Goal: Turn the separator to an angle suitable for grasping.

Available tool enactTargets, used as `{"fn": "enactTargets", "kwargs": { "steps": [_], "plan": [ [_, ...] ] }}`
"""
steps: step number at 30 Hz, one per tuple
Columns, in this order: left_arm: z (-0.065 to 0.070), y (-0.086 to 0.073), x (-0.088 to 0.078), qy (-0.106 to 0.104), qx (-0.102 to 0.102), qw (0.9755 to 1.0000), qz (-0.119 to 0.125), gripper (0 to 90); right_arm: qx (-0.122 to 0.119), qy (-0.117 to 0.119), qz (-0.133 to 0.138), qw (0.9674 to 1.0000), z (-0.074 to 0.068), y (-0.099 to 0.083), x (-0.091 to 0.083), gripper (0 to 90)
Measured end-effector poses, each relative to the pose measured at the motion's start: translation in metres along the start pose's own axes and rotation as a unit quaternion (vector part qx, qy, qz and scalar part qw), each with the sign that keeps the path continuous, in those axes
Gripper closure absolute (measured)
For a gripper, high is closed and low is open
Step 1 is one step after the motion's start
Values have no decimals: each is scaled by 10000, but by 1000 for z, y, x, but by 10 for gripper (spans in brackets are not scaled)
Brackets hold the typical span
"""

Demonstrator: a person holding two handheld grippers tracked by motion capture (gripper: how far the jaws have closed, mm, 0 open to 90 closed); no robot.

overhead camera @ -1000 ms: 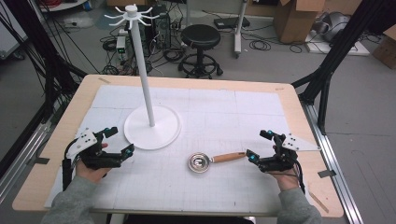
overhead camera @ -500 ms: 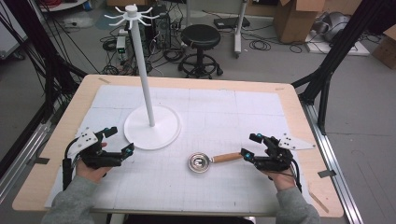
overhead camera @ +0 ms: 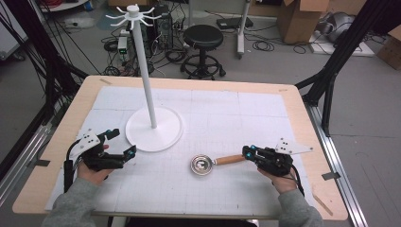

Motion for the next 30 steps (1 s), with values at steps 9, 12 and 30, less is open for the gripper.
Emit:
{"fn": "enactTargets", "kwargs": {
  "steps": [9,12,30],
  "plan": [
    [0,0,1,-41,-75,10000,2,17,358,-8,-636,9973,2,-18,5,897],
    [0,0,0,-33,-72,10000,0,17,393,-63,-887,9953,5,-26,6,897],
    [0,0,0,-97,-121,9999,-33,17,393,125,-1656,9853,2,-49,14,897]
  ]
}}
Point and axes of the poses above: each handheld gripper's, and its own axes: x roughly forward along the jaws, y roughly out of its top, z roughly to its right, the point moved 9 cm from there along x, roughly forward along the jaws, and after that the axes turned 14 degrees about -x, right-handed, at the moved point
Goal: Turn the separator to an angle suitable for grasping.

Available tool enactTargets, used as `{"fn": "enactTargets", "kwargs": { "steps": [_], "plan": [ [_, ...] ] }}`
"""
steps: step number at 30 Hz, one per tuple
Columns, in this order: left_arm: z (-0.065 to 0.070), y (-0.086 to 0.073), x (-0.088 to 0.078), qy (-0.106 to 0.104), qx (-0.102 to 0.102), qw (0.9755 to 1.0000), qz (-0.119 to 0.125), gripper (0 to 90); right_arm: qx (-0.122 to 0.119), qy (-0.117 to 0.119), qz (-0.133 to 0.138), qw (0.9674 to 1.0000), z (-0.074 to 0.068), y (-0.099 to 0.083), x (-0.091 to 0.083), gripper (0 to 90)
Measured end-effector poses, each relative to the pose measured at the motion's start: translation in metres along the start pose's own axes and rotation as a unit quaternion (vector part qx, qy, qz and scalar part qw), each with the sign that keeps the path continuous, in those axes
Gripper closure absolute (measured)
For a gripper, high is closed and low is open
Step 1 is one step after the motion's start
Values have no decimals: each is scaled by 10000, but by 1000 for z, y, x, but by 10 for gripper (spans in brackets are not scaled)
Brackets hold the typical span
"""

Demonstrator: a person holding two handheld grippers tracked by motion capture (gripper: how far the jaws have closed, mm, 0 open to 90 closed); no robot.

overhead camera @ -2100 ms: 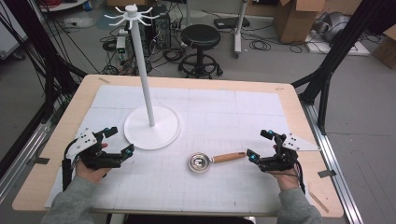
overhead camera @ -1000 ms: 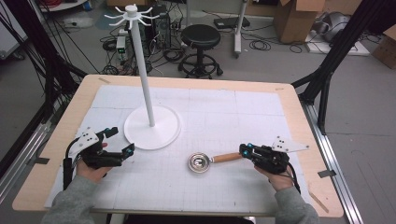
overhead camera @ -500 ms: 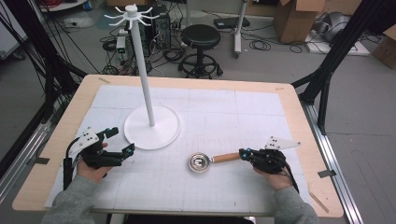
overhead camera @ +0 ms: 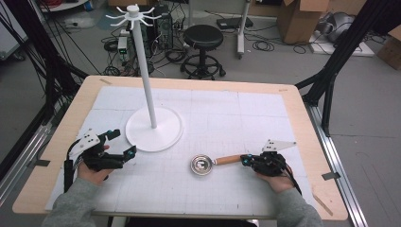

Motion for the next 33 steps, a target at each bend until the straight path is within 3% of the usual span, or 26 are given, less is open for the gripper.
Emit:
{"fn": "enactTargets", "kwargs": {
  "steps": [9,13,33],
  "plan": [
    [-2,-1,1,28,-44,10000,-37,17,-136,9,-240,9996,-1,-4,6,897],
    [1,-1,1,-77,-54,9999,-36,17,-91,-3,-418,9991,0,-7,10,897],
    [3,-2,1,-82,5,9999,-61,17,-206,-255,-538,9980,11,1,22,897]
  ]
}}
Point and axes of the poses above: each handheld gripper's, and its own axes: x roughly forward along the jaws, y roughly out of its top, z roughly to its right, the point moved 9 cm from there along x, roughly forward along the jaws, and after that the axes turned 14 degrees about -x, right-handed, at the moved point
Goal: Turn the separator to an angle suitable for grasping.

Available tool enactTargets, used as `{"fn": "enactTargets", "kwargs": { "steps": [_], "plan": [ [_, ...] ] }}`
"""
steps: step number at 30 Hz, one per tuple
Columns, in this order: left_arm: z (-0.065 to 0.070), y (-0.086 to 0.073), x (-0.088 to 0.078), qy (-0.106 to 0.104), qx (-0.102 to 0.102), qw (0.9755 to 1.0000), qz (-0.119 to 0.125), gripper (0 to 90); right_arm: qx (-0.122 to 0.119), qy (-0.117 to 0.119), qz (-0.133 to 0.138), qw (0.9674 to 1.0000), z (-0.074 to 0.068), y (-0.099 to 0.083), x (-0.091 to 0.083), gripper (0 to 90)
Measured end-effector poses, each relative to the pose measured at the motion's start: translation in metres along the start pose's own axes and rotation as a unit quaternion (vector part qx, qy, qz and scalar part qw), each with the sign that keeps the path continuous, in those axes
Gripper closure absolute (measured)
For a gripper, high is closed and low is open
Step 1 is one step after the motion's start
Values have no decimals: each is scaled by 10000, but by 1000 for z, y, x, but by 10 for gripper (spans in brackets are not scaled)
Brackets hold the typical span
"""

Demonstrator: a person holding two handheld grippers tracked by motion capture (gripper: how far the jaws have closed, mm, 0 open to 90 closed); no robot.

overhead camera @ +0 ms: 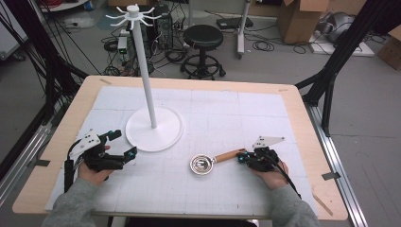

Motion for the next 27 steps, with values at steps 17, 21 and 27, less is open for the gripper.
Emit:
{"fn": "enactTargets", "kwargs": {
  "steps": [17,21,27],
  "plan": [
    [0,-2,1,45,51,10000,-57,17,-134,-252,-60,9996,7,17,22,897],
    [0,-2,1,55,47,10000,-55,17,-179,-287,-70,9994,7,20,26,897],
    [0,-3,2,60,61,9999,-80,17,-211,-258,-63,9994,7,28,35,897]
  ]
}}
Point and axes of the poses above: each handheld gripper's, and its own axes: x roughly forward along the jaws, y roughly out of its top, z roughly to its right, the point moved 9 cm from there along x, roughly forward along the jaws, and after that the axes turned 14 degrees about -x, right-handed, at the moved point
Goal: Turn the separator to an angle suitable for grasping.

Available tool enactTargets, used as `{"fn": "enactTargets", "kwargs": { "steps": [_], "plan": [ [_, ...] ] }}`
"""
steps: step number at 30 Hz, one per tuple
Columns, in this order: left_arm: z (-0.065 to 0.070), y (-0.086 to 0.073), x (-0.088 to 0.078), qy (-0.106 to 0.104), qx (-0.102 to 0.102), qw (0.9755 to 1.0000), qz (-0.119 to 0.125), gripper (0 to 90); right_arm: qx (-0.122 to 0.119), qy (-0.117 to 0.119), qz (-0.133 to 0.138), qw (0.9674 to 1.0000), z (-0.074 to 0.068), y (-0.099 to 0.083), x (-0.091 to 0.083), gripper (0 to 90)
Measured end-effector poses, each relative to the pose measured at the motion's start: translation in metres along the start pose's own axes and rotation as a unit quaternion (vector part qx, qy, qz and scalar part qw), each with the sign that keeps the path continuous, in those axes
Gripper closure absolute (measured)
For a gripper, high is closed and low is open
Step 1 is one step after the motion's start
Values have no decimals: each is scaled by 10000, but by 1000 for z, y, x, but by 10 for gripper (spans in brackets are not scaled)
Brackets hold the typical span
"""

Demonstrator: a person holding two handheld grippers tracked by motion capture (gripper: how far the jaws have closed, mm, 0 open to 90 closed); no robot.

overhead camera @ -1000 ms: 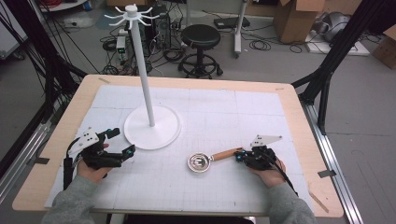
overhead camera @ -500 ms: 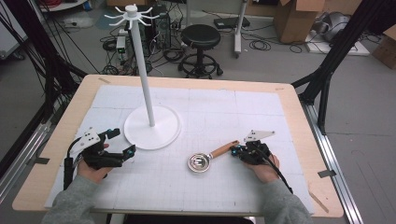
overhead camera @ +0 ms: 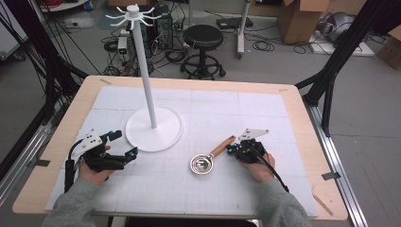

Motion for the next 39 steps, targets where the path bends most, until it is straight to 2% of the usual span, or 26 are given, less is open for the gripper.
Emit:
{"fn": "enactTargets", "kwargs": {
  "steps": [9,12,14,15,17,18,21,24,25,28,31,32,33,39],
  "plan": [
    [0,-2,0,19,4,10000,-56,17,-23,30,-2,10000,-1,7,8,898],
    [0,-2,1,11,1,10000,-52,17,-33,13,148,9999,0,14,3,898],
    [-2,-2,1,32,-20,10000,-64,17,-26,130,381,9992,-5,29,-2,898],
    [-2,-2,1,32,-20,10000,-64,17,-26,130,381,9992,-5,29,-2,898],
    [-2,-2,1,33,9,10000,-84,17,-103,330,462,9983,-14,41,4,898],
    [-1,-2,1,40,15,10000,-82,17,-103,330,462,9983,-14,41,4,898],
    [-1,-3,1,53,16,9999,-106,17,-175,639,268,9974,-27,47,16,898],
    [-2,-3,1,57,20,9999,-125,17,-239,719,190,9969,-30,50,21,898],
    [-1,-4,1,52,15,9999,-130,17,-181,816,123,9964,-33,52,26,898],
    [-1,-4,1,57,26,9999,-155,17,-200,844,65,9962,-35,54,30,898],
    [-1,-5,1,69,41,9998,-197,17,-169,934,-153,9954,-38,54,40,898],
    [-1,-5,1,62,56,9998,-206,17,-169,934,-153,9954,-38,54,40,898],
    [-1,-6,0,73,72,9997,-216,17,-215,920,-246,9952,-40,53,44,898],
    [-2,-6,0,88,81,9996,-241,17,-309,938,-384,9944,-44,55,49,899]
  ]
}}
Point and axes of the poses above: each handheld gripper's, and its own axes: x roughly forward along the jaws, y roughly out of its top, z roughly to its right, the point moved 9 cm from there along x, roughly forward along the jaws, and after that the axes turned 14 degrees about -x, right-handed, at the moved point
